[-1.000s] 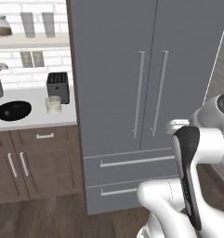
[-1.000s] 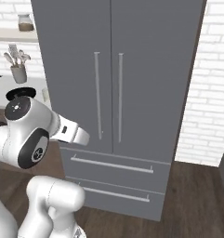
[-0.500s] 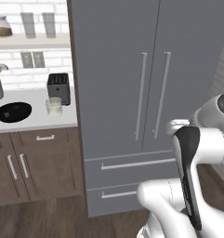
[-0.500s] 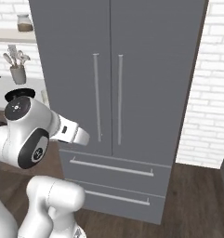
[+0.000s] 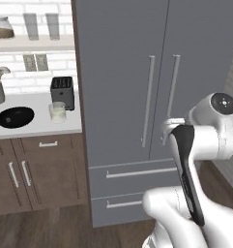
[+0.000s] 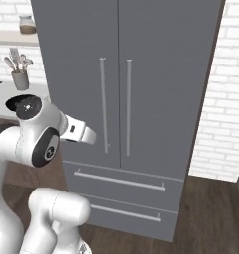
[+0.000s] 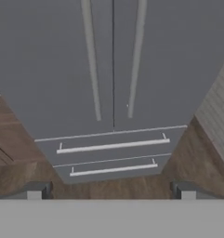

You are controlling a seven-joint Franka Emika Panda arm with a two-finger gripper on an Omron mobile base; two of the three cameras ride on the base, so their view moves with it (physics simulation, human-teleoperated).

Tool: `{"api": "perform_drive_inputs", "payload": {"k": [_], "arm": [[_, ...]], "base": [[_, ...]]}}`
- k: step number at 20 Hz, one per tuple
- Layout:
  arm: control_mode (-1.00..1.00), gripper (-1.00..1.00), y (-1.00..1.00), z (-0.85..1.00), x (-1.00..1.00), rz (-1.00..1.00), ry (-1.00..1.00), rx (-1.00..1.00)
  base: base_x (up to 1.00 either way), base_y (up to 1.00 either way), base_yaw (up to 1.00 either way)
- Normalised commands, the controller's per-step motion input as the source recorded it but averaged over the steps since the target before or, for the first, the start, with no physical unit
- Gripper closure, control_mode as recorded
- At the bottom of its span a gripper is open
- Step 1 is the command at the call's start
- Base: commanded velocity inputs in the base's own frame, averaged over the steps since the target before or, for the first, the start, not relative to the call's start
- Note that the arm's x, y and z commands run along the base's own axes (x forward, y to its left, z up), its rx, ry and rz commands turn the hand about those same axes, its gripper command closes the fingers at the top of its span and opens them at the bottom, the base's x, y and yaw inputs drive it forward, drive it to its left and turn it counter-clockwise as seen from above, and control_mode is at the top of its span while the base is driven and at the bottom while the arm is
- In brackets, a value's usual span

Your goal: Grab a lemon wedge from the fridge and one ice cube from the ice bowl, and put them in the glass of lemonade.

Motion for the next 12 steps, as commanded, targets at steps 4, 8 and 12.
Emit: {"api": "perform_drive_inputs", "payload": {"k": [4,8,12], "arm": [[-1.00,-1.00,0.09,0.00,0.67,0.05,-0.02,0.00],[-1.00,-1.00,-0.11,0.00,0.41,0.00,-0.01,0.00],[-1.00,-1.00,-0.01,0.00,0.73,0.00,-0.06,0.00]], "base": [[0.00,0.00,0.00],[0.00,0.00,0.00],[0.00,0.00,0.00]]}}
